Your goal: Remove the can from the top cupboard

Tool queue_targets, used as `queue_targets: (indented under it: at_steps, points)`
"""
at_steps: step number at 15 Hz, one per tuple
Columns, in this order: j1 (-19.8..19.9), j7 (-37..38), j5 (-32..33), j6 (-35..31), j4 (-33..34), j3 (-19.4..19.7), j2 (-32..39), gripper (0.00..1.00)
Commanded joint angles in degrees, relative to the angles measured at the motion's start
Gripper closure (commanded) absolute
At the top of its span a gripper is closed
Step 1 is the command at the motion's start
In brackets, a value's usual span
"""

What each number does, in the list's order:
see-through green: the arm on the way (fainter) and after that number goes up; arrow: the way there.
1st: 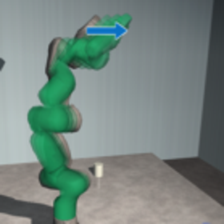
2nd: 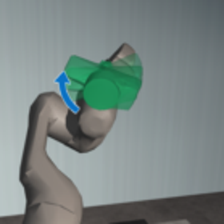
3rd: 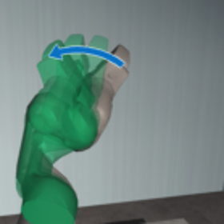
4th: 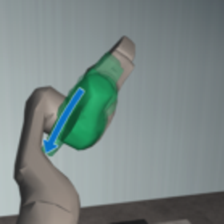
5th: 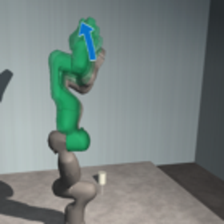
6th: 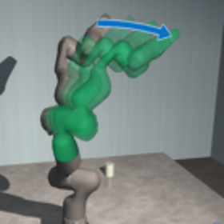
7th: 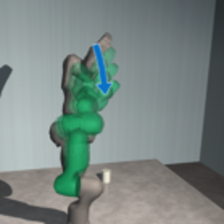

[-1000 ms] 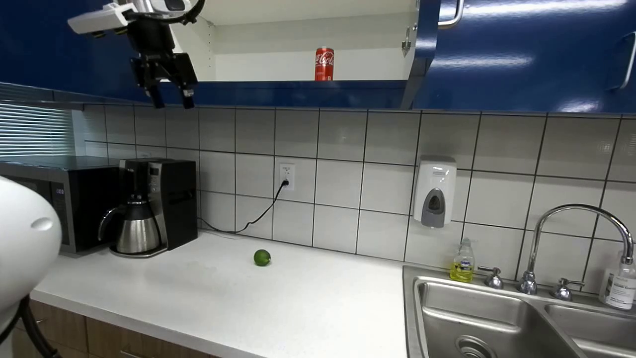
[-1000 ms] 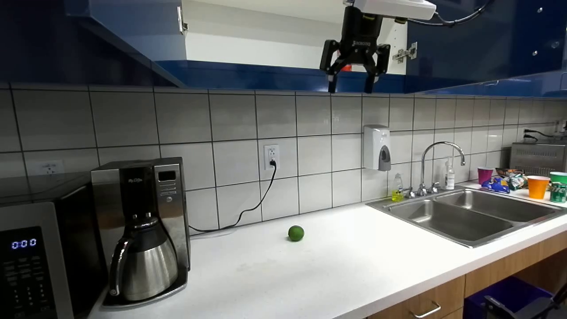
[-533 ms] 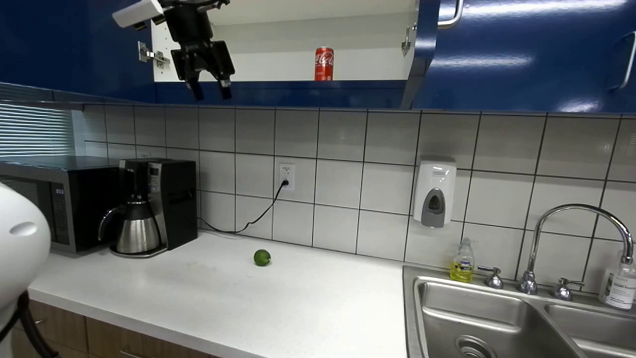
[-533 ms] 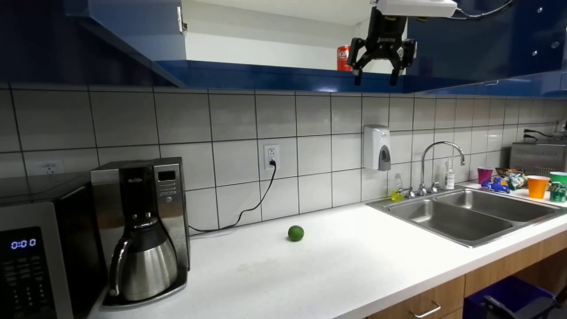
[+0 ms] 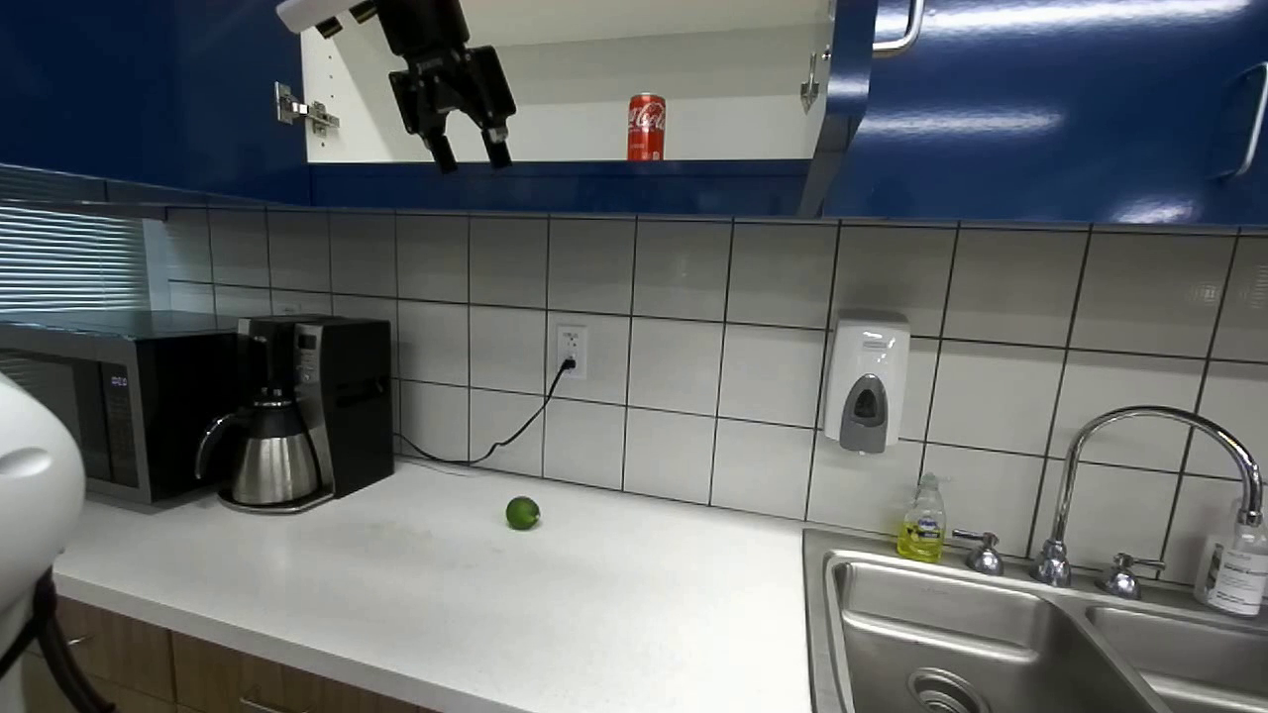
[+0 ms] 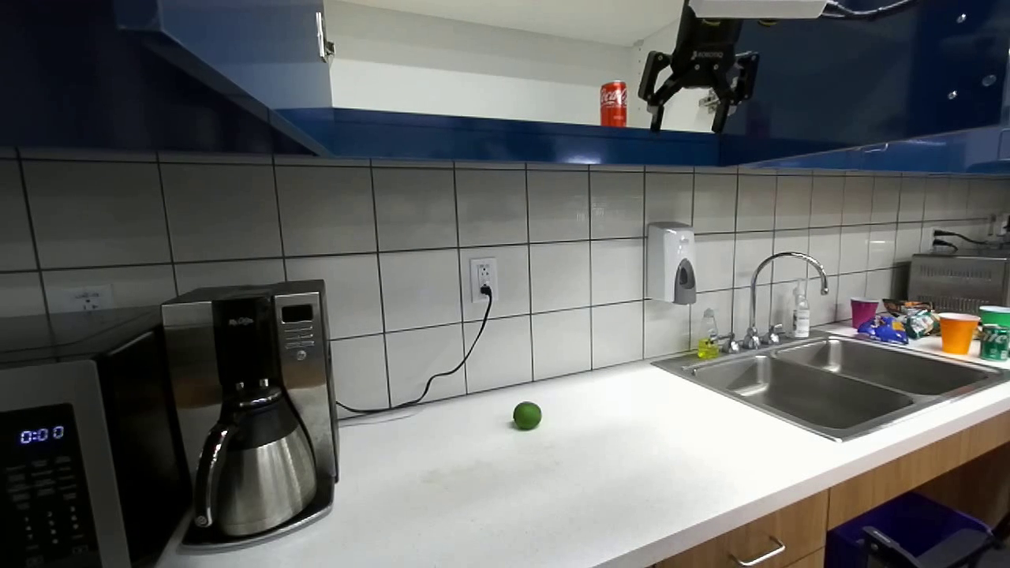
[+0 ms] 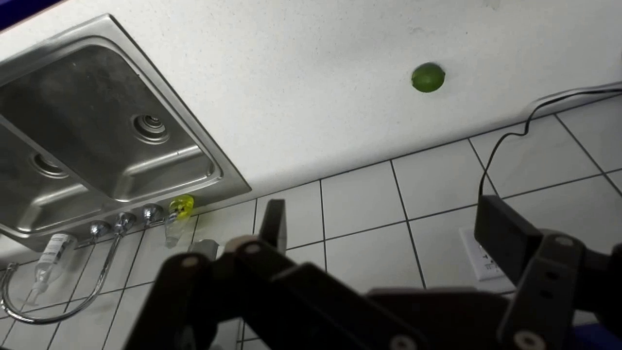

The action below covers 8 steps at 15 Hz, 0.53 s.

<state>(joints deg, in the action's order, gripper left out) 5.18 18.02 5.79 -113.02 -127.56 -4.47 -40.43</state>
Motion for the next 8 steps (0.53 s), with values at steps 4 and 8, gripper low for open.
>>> queue_targets:
  at_steps: [4, 8]
  points:
    - [1.3, -0.9, 2.1, -3.0, 6.7, 0.4, 5.3, 0.00]
    - [1.4, -1.0, 2.1, -4.6, 10.8, 1.5, 8.7, 0.00]
